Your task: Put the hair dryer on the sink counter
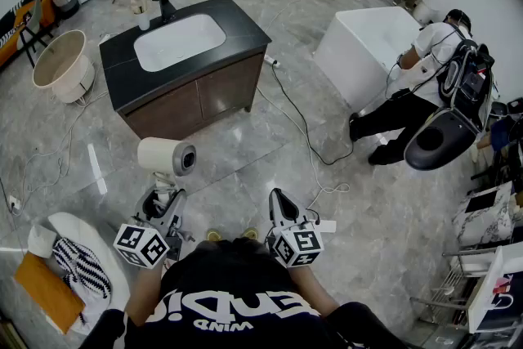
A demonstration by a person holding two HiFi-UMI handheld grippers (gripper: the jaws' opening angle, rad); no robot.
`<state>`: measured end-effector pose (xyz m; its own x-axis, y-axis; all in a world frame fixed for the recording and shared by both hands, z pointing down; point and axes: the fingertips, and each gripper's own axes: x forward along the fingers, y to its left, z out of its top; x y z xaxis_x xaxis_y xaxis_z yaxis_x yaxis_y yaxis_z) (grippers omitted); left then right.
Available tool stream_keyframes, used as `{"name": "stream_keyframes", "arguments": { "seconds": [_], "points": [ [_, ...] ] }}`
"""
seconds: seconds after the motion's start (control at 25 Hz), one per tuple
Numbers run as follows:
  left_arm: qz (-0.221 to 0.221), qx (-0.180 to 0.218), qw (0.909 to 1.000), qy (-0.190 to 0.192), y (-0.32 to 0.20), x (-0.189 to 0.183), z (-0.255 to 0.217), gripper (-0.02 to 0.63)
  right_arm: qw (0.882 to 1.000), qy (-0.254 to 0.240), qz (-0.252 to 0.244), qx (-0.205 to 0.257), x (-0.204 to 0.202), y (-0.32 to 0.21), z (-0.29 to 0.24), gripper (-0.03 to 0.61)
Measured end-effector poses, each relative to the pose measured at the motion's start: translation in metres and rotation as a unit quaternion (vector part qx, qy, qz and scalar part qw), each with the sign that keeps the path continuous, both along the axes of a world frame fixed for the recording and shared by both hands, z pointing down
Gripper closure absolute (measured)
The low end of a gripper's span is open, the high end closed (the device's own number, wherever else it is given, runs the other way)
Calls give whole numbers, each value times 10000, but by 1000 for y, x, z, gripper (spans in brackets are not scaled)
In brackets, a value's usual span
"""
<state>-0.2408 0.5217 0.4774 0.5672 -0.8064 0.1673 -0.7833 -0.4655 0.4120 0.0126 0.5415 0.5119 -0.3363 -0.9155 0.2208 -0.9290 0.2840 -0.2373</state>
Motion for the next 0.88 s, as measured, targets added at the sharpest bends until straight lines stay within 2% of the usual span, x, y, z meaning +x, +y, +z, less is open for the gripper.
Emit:
{"name": "stream_keyframes", "arguments": {
  "seconds": [0.24, 0.56, 0.88],
  "points": [
    [99, 261, 9996, -100, -11, -10, 2, 353, 9997, -43, 60, 219, -11, -8, 1, 555],
    [168, 271, 9994, -123, -38, -10, 13, 353, 9991, -49, 343, 233, -2, -21, 4, 555],
    [216, 376, 9984, -368, -87, 3, 22, 353, 9985, 177, 420, 291, 0, -71, 12, 555]
  ]
}}
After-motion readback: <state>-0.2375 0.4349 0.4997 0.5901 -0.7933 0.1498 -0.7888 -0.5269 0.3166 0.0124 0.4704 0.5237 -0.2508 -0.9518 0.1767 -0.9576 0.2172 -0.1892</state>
